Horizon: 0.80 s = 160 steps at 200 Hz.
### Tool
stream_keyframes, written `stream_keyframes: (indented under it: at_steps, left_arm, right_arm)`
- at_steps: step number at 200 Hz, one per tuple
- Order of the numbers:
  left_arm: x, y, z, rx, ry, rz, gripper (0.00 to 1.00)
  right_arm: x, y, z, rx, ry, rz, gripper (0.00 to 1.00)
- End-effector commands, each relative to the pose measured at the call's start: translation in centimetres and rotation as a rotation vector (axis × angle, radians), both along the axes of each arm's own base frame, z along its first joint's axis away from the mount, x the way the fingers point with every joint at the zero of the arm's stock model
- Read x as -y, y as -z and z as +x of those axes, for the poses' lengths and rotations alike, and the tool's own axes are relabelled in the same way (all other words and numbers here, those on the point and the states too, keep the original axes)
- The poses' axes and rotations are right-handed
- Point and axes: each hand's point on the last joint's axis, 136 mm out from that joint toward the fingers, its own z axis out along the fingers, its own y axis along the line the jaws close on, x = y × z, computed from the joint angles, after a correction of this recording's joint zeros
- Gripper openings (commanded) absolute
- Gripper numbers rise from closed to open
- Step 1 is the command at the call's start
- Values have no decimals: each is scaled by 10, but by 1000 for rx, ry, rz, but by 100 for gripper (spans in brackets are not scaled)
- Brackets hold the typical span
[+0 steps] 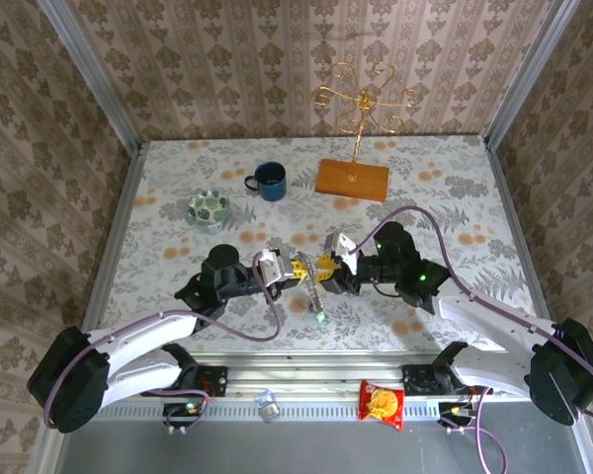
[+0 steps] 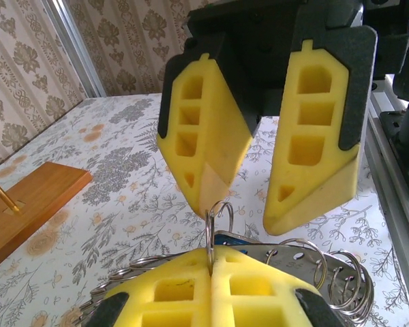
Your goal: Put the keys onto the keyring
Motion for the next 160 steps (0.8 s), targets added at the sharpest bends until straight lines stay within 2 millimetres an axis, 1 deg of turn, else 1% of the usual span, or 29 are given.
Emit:
stream_keyframes:
  at_steps: [1, 21, 27, 32, 65, 101, 114, 125, 131, 140, 144, 151, 160]
  left_arm:
    - [4, -13, -7, 19, 44, -58, 0]
    - [5, -15, -9, 26, 58, -69, 0]
    - [5, -15, -10, 28, 59, -73, 0]
    - [6, -16, -15, 27, 91, -80, 0]
    - [7, -18, -19, 28, 115, -100, 0]
    - [7, -18, -21, 25, 126, -103, 0]
    - [7, -17, -20, 20, 122, -100, 0]
    - [7, -16, -14, 12, 93, -89, 0]
    - [7, -14, -11, 5, 76, -79, 7]
    - [7, -14, -10, 2, 69, -66, 22]
    - [7, -13, -10, 0, 69, -59, 26]
    - [6, -12, -4, 2, 37, -43, 30]
    - [6, -11, -3, 7, 35, -21, 32]
  right_arm:
    - [-5, -13, -3, 65, -46, 29, 34]
    - [-8, -12, -1, 63, -50, 29, 33]
    - [-8, -12, 0, 62, -51, 30, 32]
    - [-9, -12, 0, 61, -52, 31, 30]
    - [-15, -16, -1, 63, -79, 47, 24]
    - [-18, -15, -5, 65, -111, 47, 11]
    - [-18, -14, -8, 68, -133, 37, 0]
    - [-17, -12, -10, 70, -146, 15, 0]
    - [-16, -11, -11, 73, -152, -1, 0]
    - [-14, -8, -12, 73, -163, -32, 0]
    - [-14, -8, -13, 75, -167, -45, 0]
    - [-12, -7, -14, 78, -173, -68, 0]
    - [-10, -6, -14, 85, -180, -96, 0]
